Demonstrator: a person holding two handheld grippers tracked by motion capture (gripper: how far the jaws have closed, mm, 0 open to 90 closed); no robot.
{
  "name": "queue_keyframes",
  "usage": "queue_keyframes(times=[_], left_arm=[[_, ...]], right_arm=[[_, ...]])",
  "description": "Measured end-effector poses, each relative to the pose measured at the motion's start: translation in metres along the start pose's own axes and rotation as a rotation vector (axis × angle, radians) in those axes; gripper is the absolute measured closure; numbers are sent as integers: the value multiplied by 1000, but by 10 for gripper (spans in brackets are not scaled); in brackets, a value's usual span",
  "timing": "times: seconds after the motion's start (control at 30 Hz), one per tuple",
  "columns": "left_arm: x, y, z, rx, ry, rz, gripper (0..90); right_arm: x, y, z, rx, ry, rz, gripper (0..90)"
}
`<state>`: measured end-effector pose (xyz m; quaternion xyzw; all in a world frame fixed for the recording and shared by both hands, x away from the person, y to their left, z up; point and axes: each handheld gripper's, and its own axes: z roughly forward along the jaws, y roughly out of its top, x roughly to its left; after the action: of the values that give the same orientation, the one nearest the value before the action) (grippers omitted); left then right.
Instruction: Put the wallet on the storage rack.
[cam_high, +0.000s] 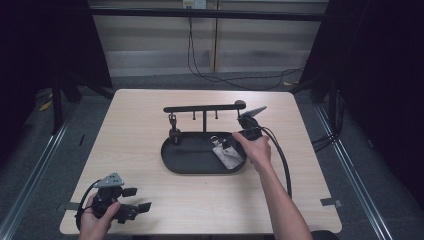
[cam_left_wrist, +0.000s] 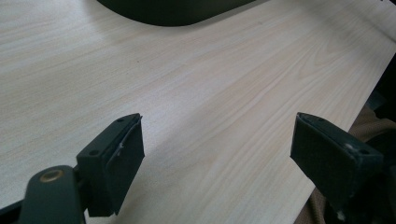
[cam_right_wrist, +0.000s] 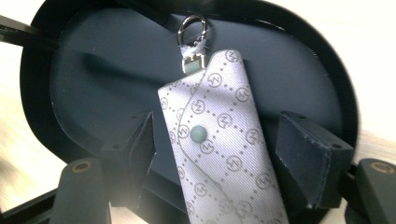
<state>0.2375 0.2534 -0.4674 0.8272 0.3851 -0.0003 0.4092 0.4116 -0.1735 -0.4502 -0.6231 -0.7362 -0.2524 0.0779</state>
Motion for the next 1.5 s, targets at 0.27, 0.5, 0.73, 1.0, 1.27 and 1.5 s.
queue_keyframes(times=[0.27,0.5,0.73,1.0,1.27,1.5], left_arm=[[0,0,0,2,2,-3,173],[4,-1,0,2,17,-30,173],[5,-1,-3,-12,14,-37,173],[7,-2,-5,-20,39,-38,216],[7,-1,-5,-18,46,-44,216],[8,-1,-6,-27,34,-41,213]], right_arm=[[5,-4,-13,-10,-40,-84,274],[5,-14,-22,-35,-46,-115,277],[0,-28,-31,-101,-50,-135,267],[-3,-54,-33,-195,-77,-191,267],[-7,-68,-38,-227,-78,-226,267],[-13,-96,-42,-282,-76,-253,261]])
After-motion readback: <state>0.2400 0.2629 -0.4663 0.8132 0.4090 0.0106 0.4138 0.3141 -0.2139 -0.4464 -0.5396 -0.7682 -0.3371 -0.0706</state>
